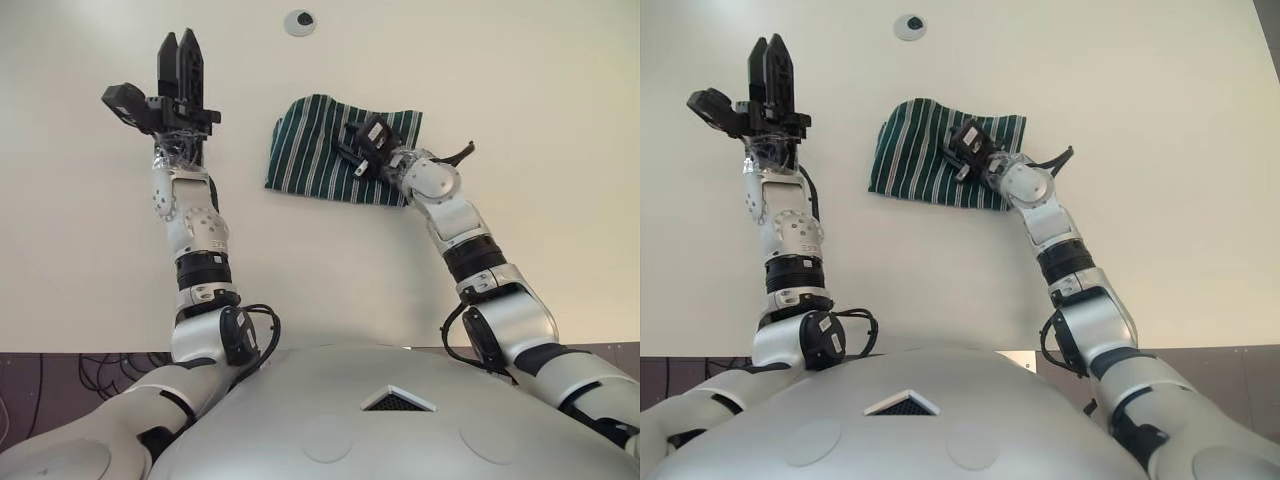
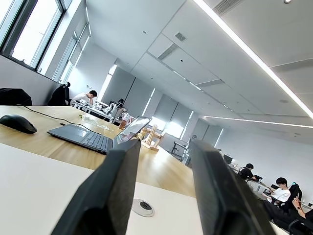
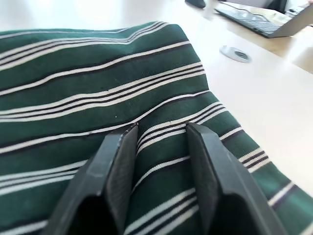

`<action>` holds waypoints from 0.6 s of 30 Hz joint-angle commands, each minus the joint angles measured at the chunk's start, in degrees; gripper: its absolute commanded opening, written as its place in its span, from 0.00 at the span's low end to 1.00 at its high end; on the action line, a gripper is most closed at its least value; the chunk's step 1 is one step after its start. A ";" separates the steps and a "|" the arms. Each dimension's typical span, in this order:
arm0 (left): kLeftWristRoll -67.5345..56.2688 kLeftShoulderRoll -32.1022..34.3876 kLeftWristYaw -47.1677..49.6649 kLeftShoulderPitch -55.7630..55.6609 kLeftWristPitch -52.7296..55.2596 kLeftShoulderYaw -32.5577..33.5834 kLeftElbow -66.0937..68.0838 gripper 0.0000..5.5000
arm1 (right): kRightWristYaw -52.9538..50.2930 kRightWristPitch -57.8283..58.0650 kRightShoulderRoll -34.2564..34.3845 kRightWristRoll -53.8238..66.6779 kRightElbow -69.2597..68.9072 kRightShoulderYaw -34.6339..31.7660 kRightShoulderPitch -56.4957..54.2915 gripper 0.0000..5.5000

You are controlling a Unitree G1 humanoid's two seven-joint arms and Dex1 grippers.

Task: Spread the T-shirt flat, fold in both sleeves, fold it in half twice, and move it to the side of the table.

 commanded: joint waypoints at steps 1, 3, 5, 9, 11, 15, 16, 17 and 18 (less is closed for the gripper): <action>0.74 -0.37 0.61 -1.20 -2.96 -0.01 2.78 0.33 | -4.74 0.19 -11.67 2.71 7.73 -11.00 7.50 0.32; 2.73 -0.35 0.40 -0.96 -5.13 -1.32 3.68 0.33 | -9.18 -1.71 -15.09 5.48 8.21 -17.85 9.78 0.32; 2.81 -0.51 0.79 -1.01 -5.68 -1.48 3.93 0.33 | -14.57 -4.53 -17.08 6.54 9.16 -22.67 10.12 0.32; 3.27 -0.64 1.30 -0.88 -6.77 -1.86 4.10 0.33 | -22.08 -11.44 -18.10 7.52 11.00 -28.29 7.43 0.32; 3.49 -0.58 1.59 -1.02 -7.17 -2.14 4.12 0.33 | -25.36 -14.06 -18.49 7.80 11.53 -30.43 6.15 0.32; 3.90 -0.74 2.35 -1.06 -7.76 -2.53 3.77 0.33 | -27.79 -23.73 -17.52 7.03 5.81 -31.68 5.92 0.32; 4.21 -0.85 2.72 -1.06 -8.16 -2.68 3.72 0.33 | -29.35 -27.07 -17.05 5.94 2.11 -31.91 6.63 0.32; 4.59 -1.12 3.81 -1.09 -8.70 -2.71 3.21 0.33 | -31.69 -30.21 -16.57 3.93 -2.48 -32.23 7.46 0.32; 4.69 -1.52 5.74 -1.28 -9.00 -2.31 2.27 0.33 | -33.83 -32.33 -16.20 1.99 -6.04 -32.43 8.01 0.32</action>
